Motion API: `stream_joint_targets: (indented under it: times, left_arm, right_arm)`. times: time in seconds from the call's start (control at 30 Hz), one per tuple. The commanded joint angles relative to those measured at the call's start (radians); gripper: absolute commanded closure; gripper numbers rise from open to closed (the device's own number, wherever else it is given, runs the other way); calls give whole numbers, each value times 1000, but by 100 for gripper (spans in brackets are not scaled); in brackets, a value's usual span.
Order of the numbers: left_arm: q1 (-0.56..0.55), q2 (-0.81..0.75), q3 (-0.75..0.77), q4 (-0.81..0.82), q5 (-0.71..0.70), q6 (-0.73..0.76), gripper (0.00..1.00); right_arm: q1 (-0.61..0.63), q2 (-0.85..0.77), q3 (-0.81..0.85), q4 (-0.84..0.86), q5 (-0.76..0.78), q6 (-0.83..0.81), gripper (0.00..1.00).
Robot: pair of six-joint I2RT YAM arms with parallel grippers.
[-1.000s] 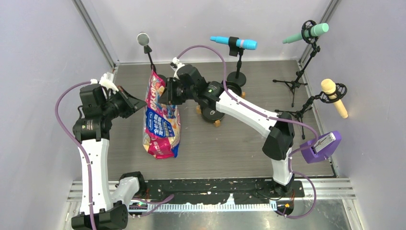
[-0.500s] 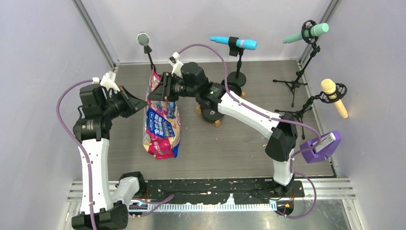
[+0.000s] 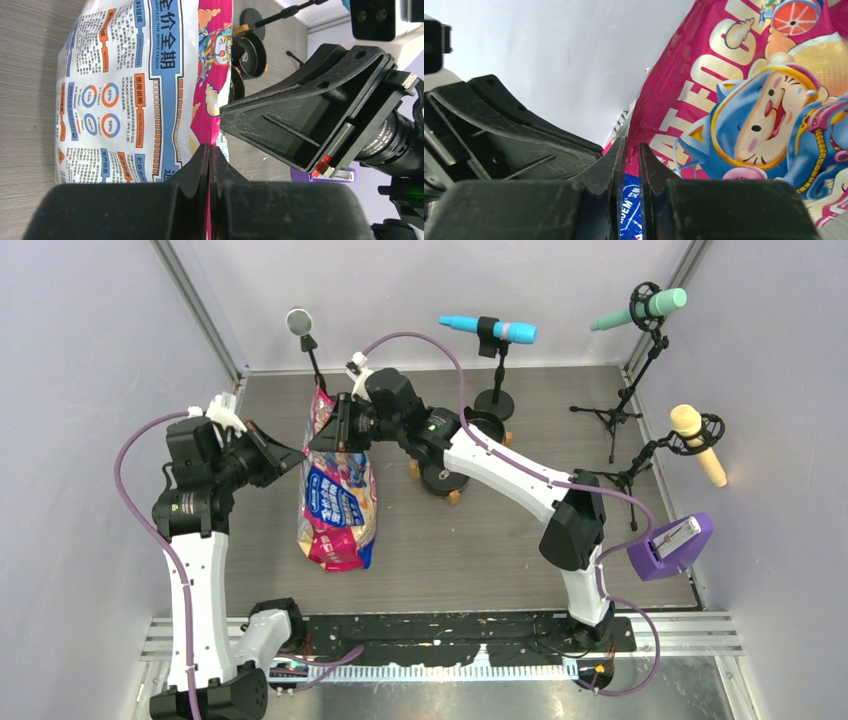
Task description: Serve the pet food
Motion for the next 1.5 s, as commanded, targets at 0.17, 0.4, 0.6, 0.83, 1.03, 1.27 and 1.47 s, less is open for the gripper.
stream_joint_targets:
  times: [0.17, 0.4, 0.6, 0.83, 1.03, 1.27, 1.47]
  left_arm:
    - [1, -43, 17, 38, -18, -72, 100]
    - [1, -43, 8, 63, 29, -81, 100]
    - [1, -45, -1, 92, 69, -90, 100]
    - [1, -45, -13, 107, 80, -75, 100]
    - [1, -47, -1, 84, 38, -37, 100]
    - [1, -44, 16, 56, 7, -12, 100]
    - [1, -43, 20, 41, -11, -4, 100]
  right_arm:
    - [12, 39, 88, -82, 28, -70, 85]
    - [16, 55, 101, -48, -6, -38, 71]
    - [19, 85, 142, -106, 6, -24, 74]
    - [34, 115, 226, -250, 69, -107, 94]
    - [45, 118, 293, -398, 210, -230, 95]
    - [47, 106, 309, -482, 337, -325, 95]
    - [52, 101, 324, -505, 392, -364, 95]
